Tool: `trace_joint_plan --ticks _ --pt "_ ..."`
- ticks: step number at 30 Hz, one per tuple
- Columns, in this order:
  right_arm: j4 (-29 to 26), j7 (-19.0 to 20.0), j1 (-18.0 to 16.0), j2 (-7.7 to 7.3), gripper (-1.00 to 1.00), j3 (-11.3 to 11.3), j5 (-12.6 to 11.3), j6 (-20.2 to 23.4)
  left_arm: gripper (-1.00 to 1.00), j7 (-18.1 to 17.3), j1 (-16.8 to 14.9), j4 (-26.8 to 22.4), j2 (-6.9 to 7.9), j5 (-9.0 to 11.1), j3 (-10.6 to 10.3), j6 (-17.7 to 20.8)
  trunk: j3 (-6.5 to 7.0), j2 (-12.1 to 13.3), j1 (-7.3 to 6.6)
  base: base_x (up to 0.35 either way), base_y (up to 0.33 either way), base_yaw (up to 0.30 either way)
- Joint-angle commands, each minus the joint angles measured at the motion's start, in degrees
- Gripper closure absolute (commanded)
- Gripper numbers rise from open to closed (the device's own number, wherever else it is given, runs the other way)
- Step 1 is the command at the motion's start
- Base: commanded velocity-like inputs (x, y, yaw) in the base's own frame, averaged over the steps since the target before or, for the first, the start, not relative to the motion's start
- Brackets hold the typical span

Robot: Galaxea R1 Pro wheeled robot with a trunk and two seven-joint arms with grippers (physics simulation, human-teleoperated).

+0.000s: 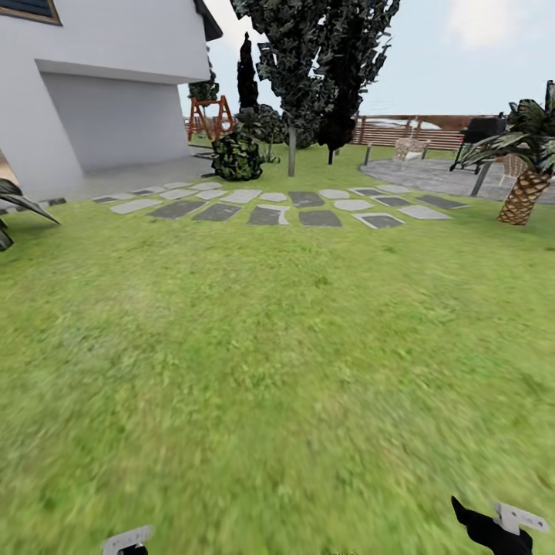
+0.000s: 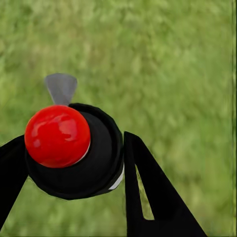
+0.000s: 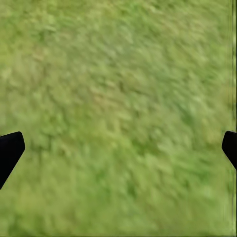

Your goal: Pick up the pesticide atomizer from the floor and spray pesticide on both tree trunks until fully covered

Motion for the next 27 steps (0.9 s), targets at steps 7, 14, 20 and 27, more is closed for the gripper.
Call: trace_joint_plan --ticks 7,14,20,27 --pt "0.0 0.0 0.0 0.0 -1.0 0.0 0.0 0.0 1.0 0.05 -0.01 0.0 0.0 0.0 -0.01 -0.01 0.0 0.0 0.0 0.0 -0.275 -0.267" --pt "0.0 0.0 0.0 0.0 -1.0 0.0 0.0 0.0 1.0 0.05 0.01 0.0 0.0 0.0 -0.01 -0.01 0.0 0.0 0.0 0.0 -0.275 -0.267" --pt "0.0 0.0 0.0 0.0 -1.0 0.0 0.0 0.0 1.0 0.05 -0.01 0.02 0.0 0.0 -0.01 -0.01 0.0 0.0 0.0 0.014 -0.275 -0.267" --pt "0.0 0.0 0.0 0.0 -1.0 0.0 0.0 0.0 1.0 0.05 0.01 0.06 0.0 0.06 -0.01 -0.01 0.0 0.0 0.0 0.08 -0.108 -0.267"
